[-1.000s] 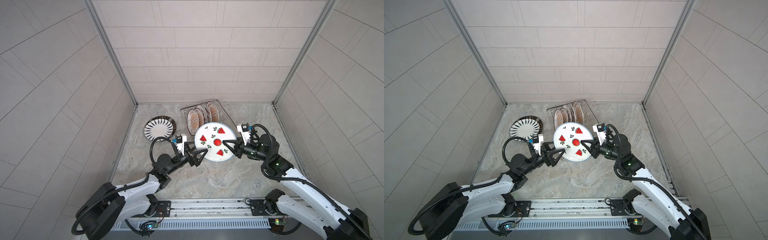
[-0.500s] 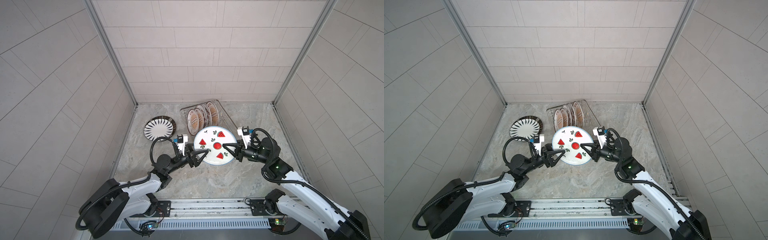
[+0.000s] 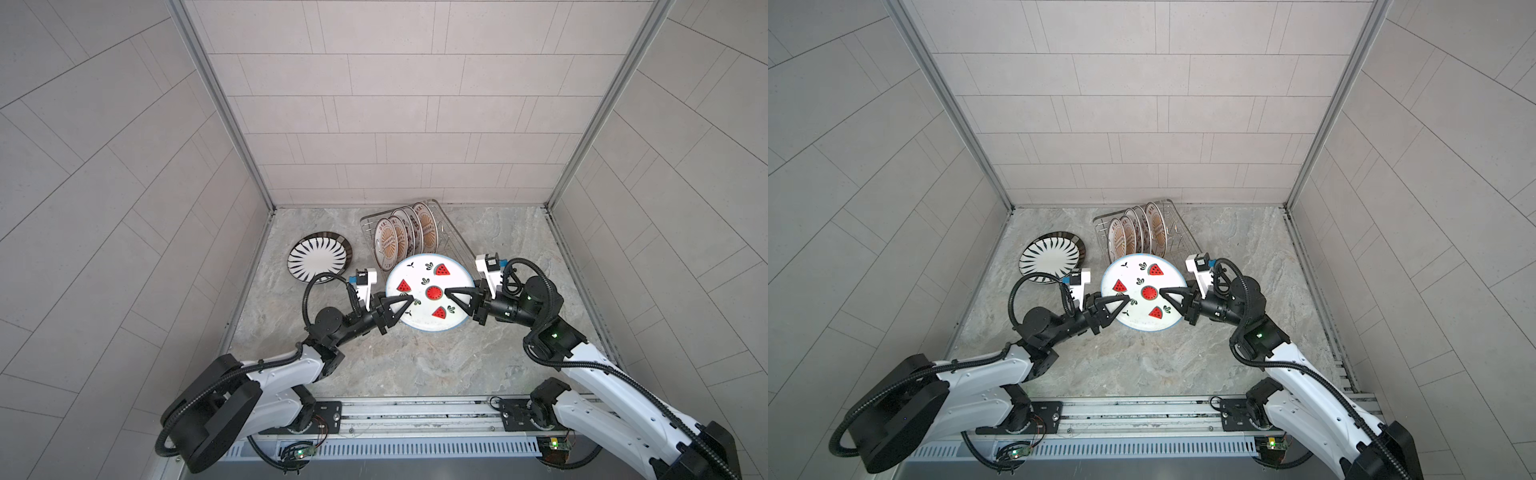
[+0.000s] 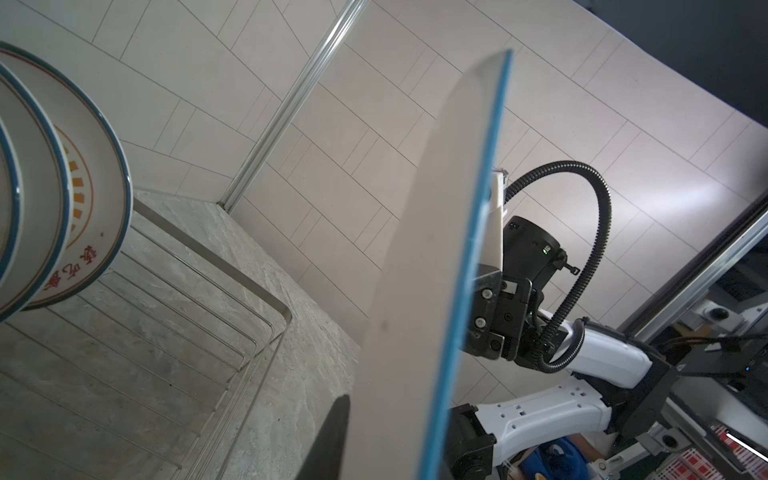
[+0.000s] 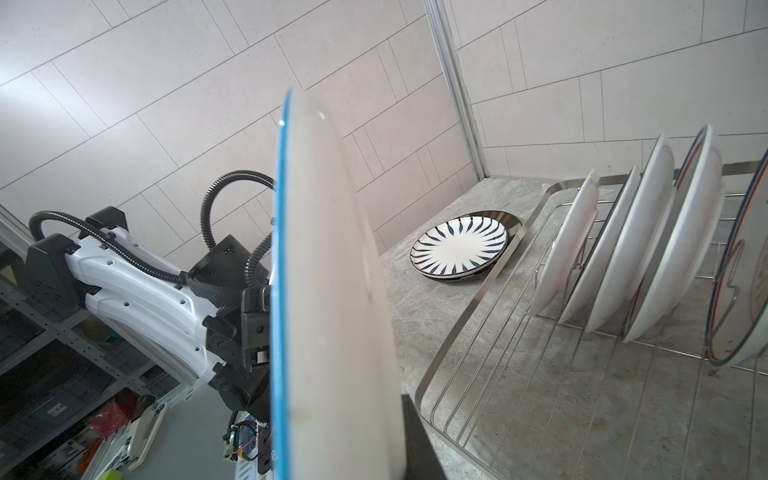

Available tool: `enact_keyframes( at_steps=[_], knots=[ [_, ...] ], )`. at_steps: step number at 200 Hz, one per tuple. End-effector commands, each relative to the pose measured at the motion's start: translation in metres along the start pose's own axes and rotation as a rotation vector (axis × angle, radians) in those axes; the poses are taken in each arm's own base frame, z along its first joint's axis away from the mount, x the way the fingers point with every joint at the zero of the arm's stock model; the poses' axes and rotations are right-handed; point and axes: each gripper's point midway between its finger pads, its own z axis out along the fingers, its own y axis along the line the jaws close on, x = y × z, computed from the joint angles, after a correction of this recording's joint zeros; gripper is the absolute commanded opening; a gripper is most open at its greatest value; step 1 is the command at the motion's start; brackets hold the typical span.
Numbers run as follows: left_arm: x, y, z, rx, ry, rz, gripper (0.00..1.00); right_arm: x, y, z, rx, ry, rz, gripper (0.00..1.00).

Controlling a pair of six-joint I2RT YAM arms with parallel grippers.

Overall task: Unload the plates from the dish rack
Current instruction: 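Release the plate with the right gripper while the left gripper carries it away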

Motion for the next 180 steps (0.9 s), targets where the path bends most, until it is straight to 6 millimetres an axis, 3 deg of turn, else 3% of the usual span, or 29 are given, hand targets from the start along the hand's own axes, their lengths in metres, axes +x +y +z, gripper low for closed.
enact_keyframes(
  at_steps=[1, 36, 76, 140, 149, 180],
  knots=[
    [-0.014, -0.016, 0.003, 0.062, -0.038, 0.017, 0.19, -0.031, 0.017, -0.005, -0.039, -0.112, -0.098, 0.12],
    [-0.015, -0.01, 0.006, 0.035, -0.047, -0.011, 0.06, -0.026, 0.014, -0.003, -0.032, -0.087, -0.09, 0.12],
    [-0.016, -0.006, 0.01, 0.028, -0.045, -0.037, 0.0, -0.021, 0.015, -0.001, -0.026, -0.065, -0.093, 0.17],
    [-0.014, -0.005, 0.012, 0.032, -0.035, -0.082, 0.0, -0.013, 0.017, 0.0, -0.011, -0.039, -0.111, 0.66],
    [-0.014, -0.005, 0.012, 0.03, -0.037, -0.085, 0.0, -0.012, 0.016, 0.0, 0.005, -0.032, -0.113, 0.76],
    [-0.021, -0.002, 0.011, 0.01, -0.071, -0.088, 0.0, -0.007, 0.004, 0.001, 0.077, 0.008, -0.1, 0.98]
  ],
)
